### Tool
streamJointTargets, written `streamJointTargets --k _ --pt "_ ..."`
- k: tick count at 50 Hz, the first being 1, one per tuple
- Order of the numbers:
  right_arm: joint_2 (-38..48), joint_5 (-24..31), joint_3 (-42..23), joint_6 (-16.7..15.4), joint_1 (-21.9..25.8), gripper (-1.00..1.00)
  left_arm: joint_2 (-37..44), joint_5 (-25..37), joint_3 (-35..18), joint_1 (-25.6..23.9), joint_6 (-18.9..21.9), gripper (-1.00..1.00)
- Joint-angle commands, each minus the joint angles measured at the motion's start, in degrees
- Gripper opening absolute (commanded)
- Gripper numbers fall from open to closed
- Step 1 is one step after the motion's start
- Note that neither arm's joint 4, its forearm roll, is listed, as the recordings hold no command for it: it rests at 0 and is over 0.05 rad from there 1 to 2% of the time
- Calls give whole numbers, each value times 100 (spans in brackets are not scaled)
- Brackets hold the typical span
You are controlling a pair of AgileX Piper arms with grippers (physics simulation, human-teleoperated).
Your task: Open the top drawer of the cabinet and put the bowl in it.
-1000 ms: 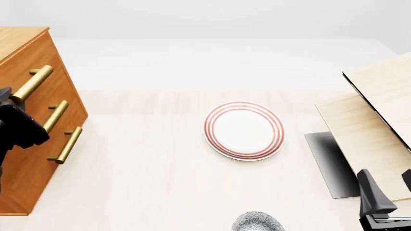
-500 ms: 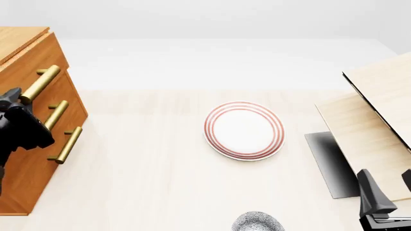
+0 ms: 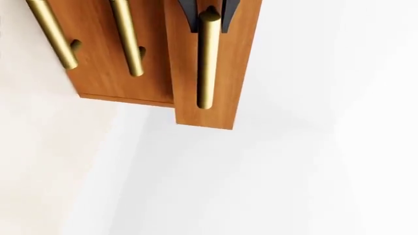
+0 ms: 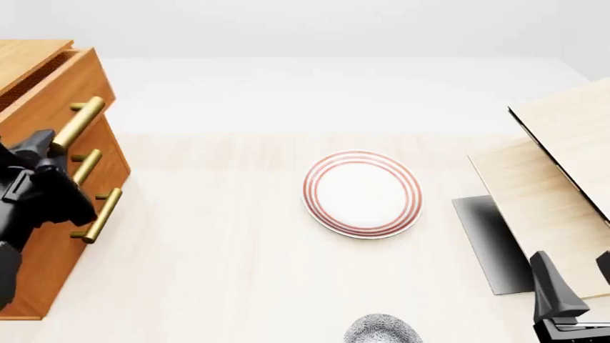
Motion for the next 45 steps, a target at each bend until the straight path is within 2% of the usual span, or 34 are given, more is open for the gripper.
streamJointTargets --k 1,28,45 --pt "-2 -2 4 1 -1 100 212 -61 -69 -774 171 -100" --pt "-3 -2 4 2 0 100 126 -356 210 -1601 383 -100" --pt "-2 -1 4 2 -1 100 81 -457 245 -1916 530 -100"
